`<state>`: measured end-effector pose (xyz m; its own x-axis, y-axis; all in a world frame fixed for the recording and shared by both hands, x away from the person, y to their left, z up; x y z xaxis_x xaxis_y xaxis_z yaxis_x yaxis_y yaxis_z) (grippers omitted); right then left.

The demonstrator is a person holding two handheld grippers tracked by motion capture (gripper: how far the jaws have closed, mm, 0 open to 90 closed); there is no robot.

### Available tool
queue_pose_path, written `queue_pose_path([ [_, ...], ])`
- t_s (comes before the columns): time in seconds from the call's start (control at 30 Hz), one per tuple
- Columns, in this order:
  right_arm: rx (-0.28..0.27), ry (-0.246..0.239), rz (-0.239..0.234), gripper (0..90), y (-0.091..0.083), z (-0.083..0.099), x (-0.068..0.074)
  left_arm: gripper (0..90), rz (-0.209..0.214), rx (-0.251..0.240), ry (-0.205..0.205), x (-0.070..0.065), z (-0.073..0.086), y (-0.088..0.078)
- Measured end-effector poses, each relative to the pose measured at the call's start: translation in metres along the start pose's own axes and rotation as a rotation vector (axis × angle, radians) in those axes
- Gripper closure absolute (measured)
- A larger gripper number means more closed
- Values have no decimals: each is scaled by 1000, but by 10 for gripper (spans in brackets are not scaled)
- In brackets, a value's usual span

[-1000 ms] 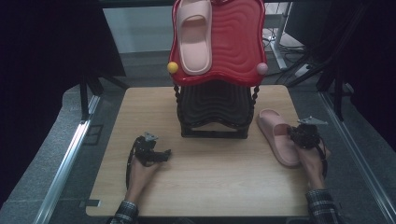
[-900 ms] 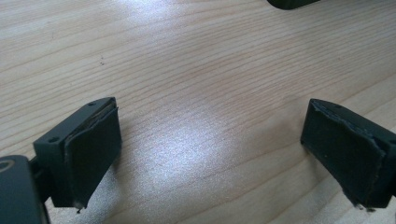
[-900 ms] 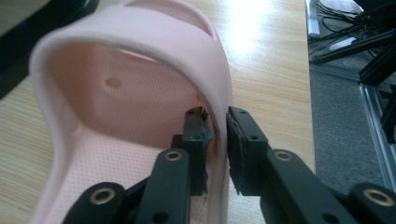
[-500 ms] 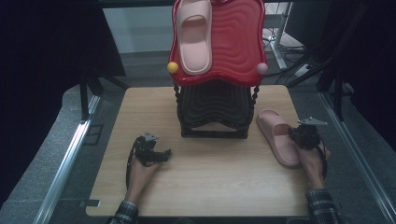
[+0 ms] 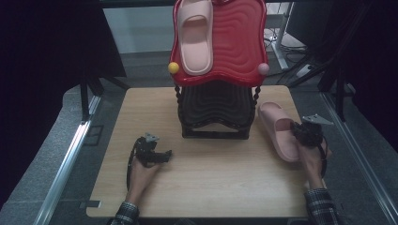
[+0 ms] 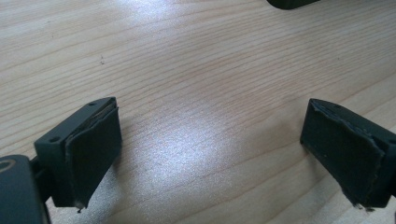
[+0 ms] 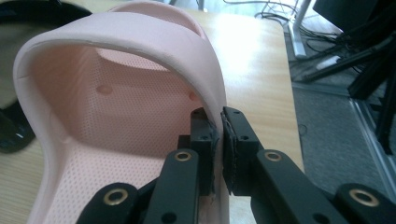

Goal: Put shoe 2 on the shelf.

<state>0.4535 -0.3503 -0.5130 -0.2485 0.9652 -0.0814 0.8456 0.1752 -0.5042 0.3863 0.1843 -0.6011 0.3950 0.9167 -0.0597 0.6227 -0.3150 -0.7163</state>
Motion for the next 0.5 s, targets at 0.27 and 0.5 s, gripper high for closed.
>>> queue_pose_path([
  [0.27,-74,37,28,835,-9,-16,2,50,0,-3,-3,0,0,0],
  [0.5,-156,82,50,837,-19,-32,2,51,0,-3,-4,-1,0,0],
])
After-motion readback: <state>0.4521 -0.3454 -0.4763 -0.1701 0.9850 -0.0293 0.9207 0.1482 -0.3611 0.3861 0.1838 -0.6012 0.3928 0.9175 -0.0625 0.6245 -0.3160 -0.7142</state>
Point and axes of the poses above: each handheld gripper's, and its own axes: y roughly forward along the jaws, z roughly out of its underside, x roughly to its left, the point moved 4 cm from there along y, roughly forward along the jaws
